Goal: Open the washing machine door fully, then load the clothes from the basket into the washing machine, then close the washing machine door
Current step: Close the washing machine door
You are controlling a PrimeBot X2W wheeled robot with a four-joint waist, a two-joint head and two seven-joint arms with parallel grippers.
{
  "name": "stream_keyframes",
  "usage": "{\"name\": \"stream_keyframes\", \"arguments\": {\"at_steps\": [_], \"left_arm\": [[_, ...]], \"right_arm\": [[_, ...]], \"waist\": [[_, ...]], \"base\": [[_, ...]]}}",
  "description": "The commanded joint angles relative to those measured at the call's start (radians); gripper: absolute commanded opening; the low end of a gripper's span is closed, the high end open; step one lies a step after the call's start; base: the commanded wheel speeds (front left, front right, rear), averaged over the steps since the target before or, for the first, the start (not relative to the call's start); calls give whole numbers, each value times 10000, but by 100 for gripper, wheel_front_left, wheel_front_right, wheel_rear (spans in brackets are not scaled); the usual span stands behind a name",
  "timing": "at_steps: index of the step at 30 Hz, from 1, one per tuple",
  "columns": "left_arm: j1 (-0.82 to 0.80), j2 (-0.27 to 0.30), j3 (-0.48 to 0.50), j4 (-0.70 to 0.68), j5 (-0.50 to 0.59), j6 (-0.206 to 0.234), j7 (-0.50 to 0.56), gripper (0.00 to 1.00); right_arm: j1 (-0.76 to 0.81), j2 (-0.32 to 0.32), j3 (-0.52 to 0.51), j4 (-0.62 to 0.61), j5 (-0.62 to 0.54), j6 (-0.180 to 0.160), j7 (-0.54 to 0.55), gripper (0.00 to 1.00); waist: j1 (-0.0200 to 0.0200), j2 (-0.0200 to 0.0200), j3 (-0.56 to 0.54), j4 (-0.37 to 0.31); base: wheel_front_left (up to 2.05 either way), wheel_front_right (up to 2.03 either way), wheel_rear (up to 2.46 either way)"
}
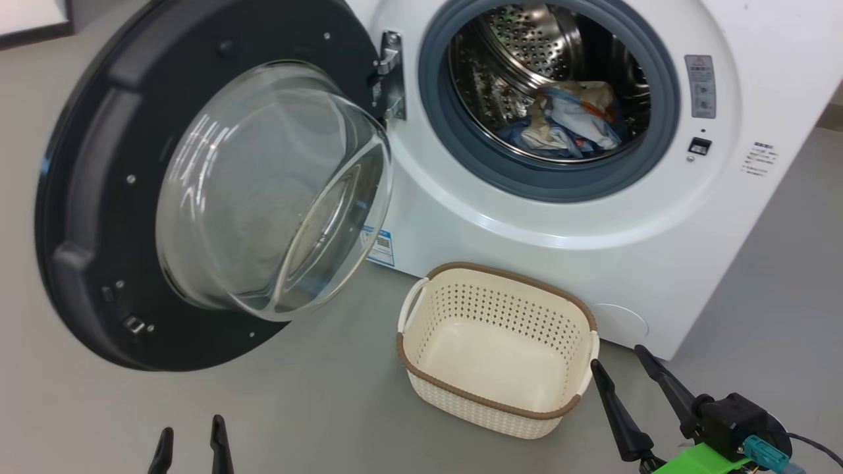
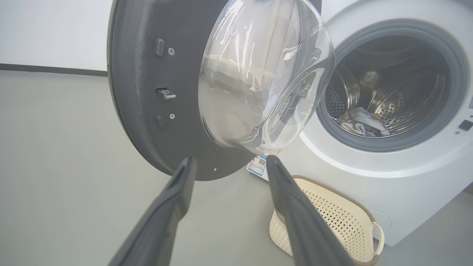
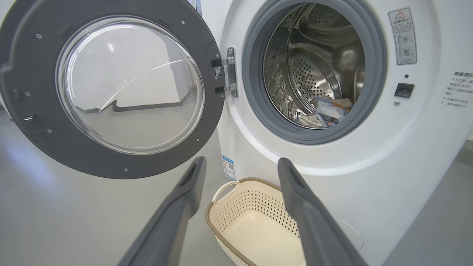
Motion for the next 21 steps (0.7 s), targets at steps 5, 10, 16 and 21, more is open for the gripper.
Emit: {"name": "stream_keyframes", "arguments": {"at_steps": [5,10,16,21], "left_arm": [[-281,62,348,-352,-139,156,-63,100],[-288,62,389,-435,-198,227,-63,100],[-271,62,515,-519,-335,290,-63,45],[-233,62,949,-505,-1010,224,-63,0]], "right_arm": [[-518,-161,342,-178,-63,14,-49,100],[-636,-202,406,-128,-40,14,-49,100],[-721,-195,466,-99,-32,14,-49,100],[-720,-163,488,-98,-27,14,-49,100]], "waist": [[0,-1,22,214],[0,-1,88,261],[0,-1,125,287],[0,-1,109,281]], "base": [[0,0,0],[0,0,0],[0,0,0],[0,0,0]]}}
